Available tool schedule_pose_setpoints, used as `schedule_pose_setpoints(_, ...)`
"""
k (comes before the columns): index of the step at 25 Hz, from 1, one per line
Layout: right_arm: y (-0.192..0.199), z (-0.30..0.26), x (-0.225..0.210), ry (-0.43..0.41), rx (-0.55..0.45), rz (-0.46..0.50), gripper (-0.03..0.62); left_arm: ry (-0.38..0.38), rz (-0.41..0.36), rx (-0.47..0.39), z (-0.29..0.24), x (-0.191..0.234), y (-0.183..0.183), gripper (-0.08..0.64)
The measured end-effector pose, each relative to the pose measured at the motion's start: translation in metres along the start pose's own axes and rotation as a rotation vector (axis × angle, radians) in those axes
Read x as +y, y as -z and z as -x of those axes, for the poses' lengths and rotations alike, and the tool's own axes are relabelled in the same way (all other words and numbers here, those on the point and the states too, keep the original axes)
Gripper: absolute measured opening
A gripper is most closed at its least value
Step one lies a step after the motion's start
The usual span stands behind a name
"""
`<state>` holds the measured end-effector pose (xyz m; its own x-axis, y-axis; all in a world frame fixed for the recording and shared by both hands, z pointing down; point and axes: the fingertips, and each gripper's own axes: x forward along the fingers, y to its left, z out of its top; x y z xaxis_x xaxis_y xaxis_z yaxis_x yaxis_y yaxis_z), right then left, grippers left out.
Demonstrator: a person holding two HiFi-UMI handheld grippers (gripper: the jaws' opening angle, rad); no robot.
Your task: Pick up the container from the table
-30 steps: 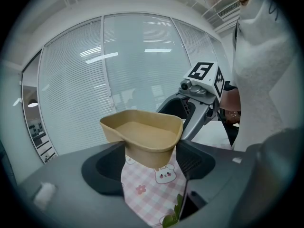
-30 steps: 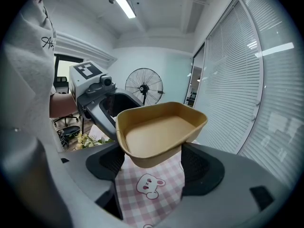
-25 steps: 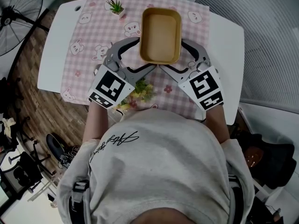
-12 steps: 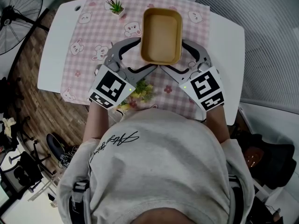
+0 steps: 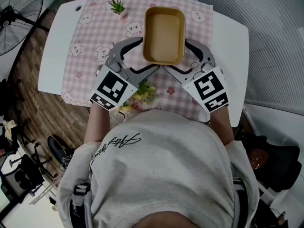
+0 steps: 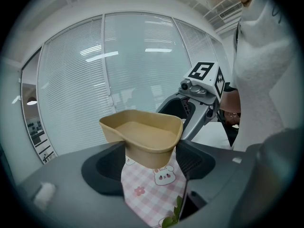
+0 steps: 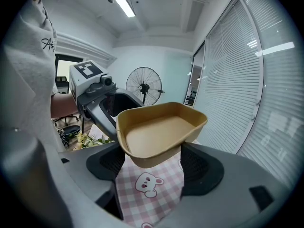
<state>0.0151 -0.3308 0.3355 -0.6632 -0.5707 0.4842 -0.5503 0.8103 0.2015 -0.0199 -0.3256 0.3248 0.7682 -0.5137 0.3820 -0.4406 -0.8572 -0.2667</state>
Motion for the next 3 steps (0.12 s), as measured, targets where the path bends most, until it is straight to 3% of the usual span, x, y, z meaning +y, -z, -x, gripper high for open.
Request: schedule_pose_setpoints(3, 0.0000, 0.0002, -0.0004, 0.000, 0.001, 0.000, 0.367, 0.002, 0.000, 0.002, -0.0004, 0.0001, -0.0001, 0.330)
